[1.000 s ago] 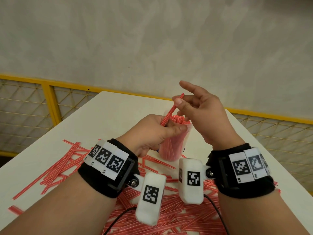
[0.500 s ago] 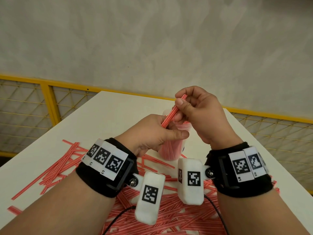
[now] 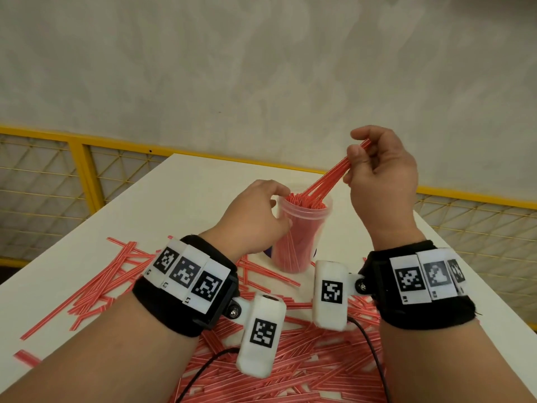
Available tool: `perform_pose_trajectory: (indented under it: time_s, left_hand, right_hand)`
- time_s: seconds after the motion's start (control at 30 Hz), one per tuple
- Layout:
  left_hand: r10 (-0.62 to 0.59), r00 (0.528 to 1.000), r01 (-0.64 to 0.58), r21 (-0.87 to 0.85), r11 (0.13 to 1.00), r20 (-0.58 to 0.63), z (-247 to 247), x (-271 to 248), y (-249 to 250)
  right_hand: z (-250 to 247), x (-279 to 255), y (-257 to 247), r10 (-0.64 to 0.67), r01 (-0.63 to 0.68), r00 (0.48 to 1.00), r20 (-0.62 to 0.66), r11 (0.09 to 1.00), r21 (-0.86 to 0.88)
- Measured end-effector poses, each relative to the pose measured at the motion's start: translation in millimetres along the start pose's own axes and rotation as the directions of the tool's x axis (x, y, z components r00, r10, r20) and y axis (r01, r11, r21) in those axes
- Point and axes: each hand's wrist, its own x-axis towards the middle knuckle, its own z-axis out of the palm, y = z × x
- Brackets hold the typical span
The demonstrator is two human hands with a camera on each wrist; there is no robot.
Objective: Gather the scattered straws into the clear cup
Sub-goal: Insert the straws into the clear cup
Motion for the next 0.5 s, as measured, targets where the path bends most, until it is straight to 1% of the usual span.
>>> perform_pose_trajectory:
  time_s: [0.07,0.13,0.2,0.23,0.3,0.33,0.37,0.4,0.47,0.5]
  left_hand:
    - [0.006,1.000,-0.006,0.002,1.000,-0.010,1.4,0.5,0.1]
    - [0.010,1.000,-0.010,0.001,1.000,-0.019,2.3,1.0,-0.2]
    - [0.009,1.000,-0.009,-0.004,1.000,-0.027,2.4,1.4,-0.1]
    - [0.008,1.000,-0.008,-0.004,1.000,-0.029,2.5,1.6,-0.1]
    - [0.009,1.000,-0.009,-0.005,1.000,-0.030,2.7,1.9,-0.1]
    - [0.008,1.000,-0.008,-0.007,1.000,-0.030,2.8,1.9,0.1]
    - [0.008,1.000,-0.008,-0.007,1.000,-0.028,2.6,1.8,0.3]
    - [0.007,1.000,-0.007,-0.006,1.000,-0.025,2.5,1.9,0.4]
    - [0.004,1.000,-0.004,-0.006,1.000,-0.014,1.7,2.1,-0.1]
    - [0.003,1.000,-0.003,-0.011,1.000,-0.007,1.0,2.0,-0.5]
  right_hand:
    - [4.3,-2.6,1.2,-0.018,0.023,0.997,0.080,0.998,-0.057]
    - [9.7,-6.5,2.0,-0.003,0.016,0.989,0.149,0.996,-0.083]
    - [13.7,-10.3,1.7,0.020,0.022,0.970,0.242,0.985,-0.171]
    - [14.9,-12.2,1.7,0.042,0.040,0.944,0.326,0.970,-0.240]
    - [16.9,-16.3,1.1,0.129,0.111,0.849,0.512,0.904,-0.412]
    - [17.3,-17.1,0.8,0.193,0.128,0.811,0.553,0.863,-0.489]
    - [16.7,-16.7,0.2,0.239,0.122,0.796,0.556,0.836,-0.534]
    - [15.7,-15.1,-1.1,0.251,0.107,0.804,0.539,0.831,-0.547]
    - [11.6,-11.5,-5.3,0.212,0.088,0.842,0.496,0.853,-0.514]
    - [8.9,-9.3,-6.7,0.202,0.081,0.851,0.485,0.861,-0.501]
